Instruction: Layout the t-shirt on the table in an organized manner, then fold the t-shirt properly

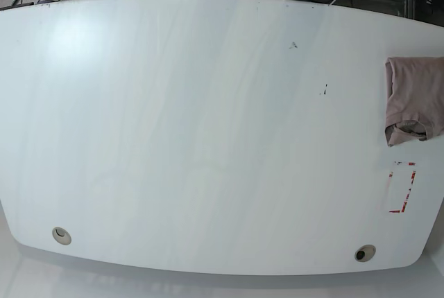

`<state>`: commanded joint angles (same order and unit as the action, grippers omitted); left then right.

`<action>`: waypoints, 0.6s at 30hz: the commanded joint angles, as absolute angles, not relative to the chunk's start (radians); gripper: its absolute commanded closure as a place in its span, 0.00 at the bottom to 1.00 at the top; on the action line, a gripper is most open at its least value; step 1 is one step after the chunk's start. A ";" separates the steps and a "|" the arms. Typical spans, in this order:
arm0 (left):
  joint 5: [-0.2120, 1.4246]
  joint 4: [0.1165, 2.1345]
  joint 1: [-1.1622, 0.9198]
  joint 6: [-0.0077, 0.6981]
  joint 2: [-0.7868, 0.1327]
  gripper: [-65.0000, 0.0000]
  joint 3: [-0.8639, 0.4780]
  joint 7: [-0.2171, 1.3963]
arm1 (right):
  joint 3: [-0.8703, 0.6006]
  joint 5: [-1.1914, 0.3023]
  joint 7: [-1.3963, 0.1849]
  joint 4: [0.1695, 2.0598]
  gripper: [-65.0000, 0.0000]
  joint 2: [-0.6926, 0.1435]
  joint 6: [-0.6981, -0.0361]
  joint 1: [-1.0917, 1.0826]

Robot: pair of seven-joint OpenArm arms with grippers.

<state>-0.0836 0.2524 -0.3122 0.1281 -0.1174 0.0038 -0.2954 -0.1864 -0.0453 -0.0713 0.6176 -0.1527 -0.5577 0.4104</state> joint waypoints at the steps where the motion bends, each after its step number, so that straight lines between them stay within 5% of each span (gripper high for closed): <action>1: -0.084 0.229 -0.294 0.128 -0.117 1.00 0.004 -0.286 | -0.185 -0.045 -0.071 0.595 0.99 -0.153 -0.549 0.395; 18: -0.081 0.159 -0.176 0.124 -0.081 1.00 0.004 -0.050 | -0.157 0.062 -0.074 0.479 0.98 -0.125 -0.407 0.283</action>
<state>-0.0806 0.1588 -0.1757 0.1235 -0.0806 0.0038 -0.0499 -0.1573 0.0621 -0.0744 0.4795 -0.1250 -0.4074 0.2831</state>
